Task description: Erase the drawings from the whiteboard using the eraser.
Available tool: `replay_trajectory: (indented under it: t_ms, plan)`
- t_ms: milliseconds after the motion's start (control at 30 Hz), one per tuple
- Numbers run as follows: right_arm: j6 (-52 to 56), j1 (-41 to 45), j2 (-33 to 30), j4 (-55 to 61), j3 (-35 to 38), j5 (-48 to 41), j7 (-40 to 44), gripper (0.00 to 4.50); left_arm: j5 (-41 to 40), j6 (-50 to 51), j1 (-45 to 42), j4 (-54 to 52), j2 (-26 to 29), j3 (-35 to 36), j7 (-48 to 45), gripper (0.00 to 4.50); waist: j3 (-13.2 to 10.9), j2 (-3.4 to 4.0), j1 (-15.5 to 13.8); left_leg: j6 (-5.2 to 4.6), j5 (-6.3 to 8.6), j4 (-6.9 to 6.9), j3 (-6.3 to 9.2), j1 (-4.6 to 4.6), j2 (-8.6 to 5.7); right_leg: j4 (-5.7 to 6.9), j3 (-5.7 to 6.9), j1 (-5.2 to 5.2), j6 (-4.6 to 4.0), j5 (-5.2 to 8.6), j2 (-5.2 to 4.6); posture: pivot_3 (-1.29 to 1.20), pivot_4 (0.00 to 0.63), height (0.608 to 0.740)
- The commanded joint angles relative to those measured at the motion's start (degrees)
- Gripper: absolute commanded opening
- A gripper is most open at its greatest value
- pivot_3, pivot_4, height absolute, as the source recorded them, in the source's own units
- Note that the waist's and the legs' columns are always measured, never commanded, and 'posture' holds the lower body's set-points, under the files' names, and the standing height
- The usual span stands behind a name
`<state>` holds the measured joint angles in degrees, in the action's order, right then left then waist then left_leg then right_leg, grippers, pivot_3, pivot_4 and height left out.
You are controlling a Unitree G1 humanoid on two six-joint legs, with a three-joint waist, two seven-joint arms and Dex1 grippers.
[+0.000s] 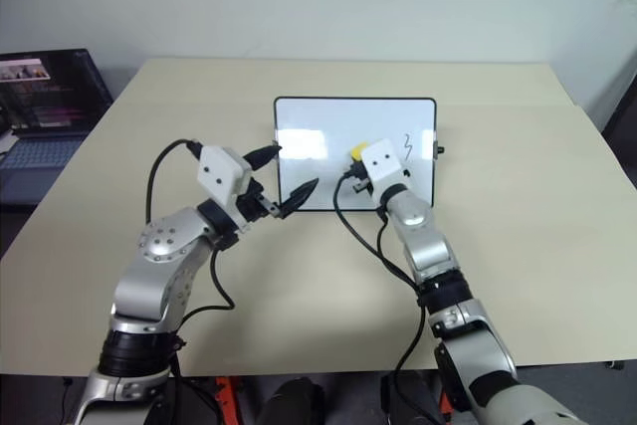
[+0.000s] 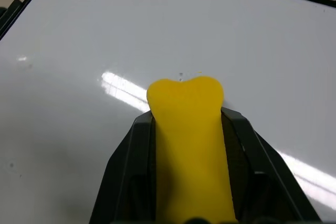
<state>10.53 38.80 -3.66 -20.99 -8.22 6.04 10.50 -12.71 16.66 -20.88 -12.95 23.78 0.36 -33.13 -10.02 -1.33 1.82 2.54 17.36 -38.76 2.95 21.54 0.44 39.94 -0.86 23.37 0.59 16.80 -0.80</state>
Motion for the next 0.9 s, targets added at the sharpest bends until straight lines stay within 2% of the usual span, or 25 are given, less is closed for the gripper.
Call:
replay_trajectory:
  t_ms: [33, 533, 900]
  plan:
    - [3.7, -1.9, -1.1, 2.0, 0.2, 0.6, 0.1, 1.3, -0.4, -0.9, -1.2, -1.2, -0.1, 0.3, 0.1, 4.5, 0.0, 0.0, 0.0, 0.0, 0.0, 0.0, 0.0, -0.05, 0.0, 0.0, 0.0, -0.05, 0.0, 0.0, 0.0, 0.0, 0.15, 0.74]
    - [8.0, -5.9, -3.5, 8.2, 1.0, 0.2, 1.0, 1.3, -0.4, -1.1, -1.4, -0.7, -0.6, -0.3, -0.4, 4.5, 0.0, -0.01, -0.2, 0.0, 0.0, -0.01, 0.03, -0.12, -0.02, -0.02, 0.01, -0.15, 0.01, 0.0, 0.0, 0.0, 0.15, 0.74]
    - [10.4, -8.8, -3.9, 16.0, 2.5, -3.7, 3.3, 1.3, -0.6, -0.6, 1.2, -1.9, -1.9, -1.3, 0.0, 4.5, 0.0, -0.01, -0.1, 0.0, 0.0, 0.02, 0.03, -0.1, -0.02, -0.08, 0.01, -0.15, 0.02, 0.0, 0.0, 0.0, 0.15, 0.74]
